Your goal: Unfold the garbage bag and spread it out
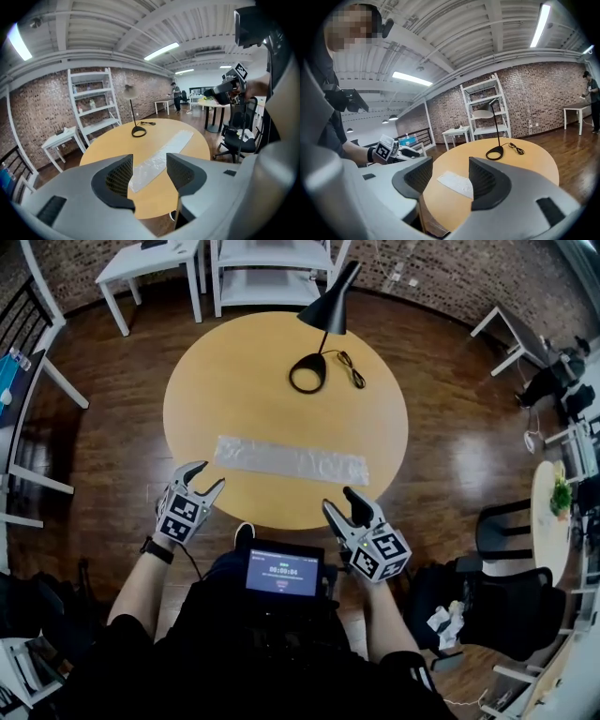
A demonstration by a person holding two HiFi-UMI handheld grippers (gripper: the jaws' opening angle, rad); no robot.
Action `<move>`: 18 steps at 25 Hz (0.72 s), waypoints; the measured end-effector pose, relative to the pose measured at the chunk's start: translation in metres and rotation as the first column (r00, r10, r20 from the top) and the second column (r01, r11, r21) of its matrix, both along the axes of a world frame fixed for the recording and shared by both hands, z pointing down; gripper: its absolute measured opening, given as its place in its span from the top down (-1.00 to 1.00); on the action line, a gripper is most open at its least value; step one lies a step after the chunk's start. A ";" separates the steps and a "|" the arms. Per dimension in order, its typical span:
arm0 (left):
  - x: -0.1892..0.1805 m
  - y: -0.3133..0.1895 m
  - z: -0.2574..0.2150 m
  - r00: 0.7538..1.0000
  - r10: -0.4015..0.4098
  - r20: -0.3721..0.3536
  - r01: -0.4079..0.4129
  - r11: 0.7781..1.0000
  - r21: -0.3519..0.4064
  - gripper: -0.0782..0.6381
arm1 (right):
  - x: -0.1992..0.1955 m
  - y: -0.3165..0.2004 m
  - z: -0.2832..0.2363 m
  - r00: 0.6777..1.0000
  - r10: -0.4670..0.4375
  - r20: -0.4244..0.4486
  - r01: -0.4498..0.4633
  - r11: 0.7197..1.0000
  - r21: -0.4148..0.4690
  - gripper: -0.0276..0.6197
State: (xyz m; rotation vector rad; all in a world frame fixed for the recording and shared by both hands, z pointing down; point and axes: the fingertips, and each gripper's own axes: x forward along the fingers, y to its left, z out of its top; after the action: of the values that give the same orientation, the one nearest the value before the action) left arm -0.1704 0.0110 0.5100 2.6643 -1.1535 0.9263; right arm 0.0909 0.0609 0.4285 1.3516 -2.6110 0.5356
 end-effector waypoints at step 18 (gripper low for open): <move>-0.010 -0.142 0.180 0.972 0.176 0.157 -0.114 0.933 -0.341 0.18 | -0.066 -0.141 0.042 0.999 0.005 -0.032 -0.008 0.995 -0.098 0.13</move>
State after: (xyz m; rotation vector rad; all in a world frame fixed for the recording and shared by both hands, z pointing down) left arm -0.1802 -0.1306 0.6902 2.4537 -0.7503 1.2903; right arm 0.0248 -0.0797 0.4704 1.3281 -2.5206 0.6295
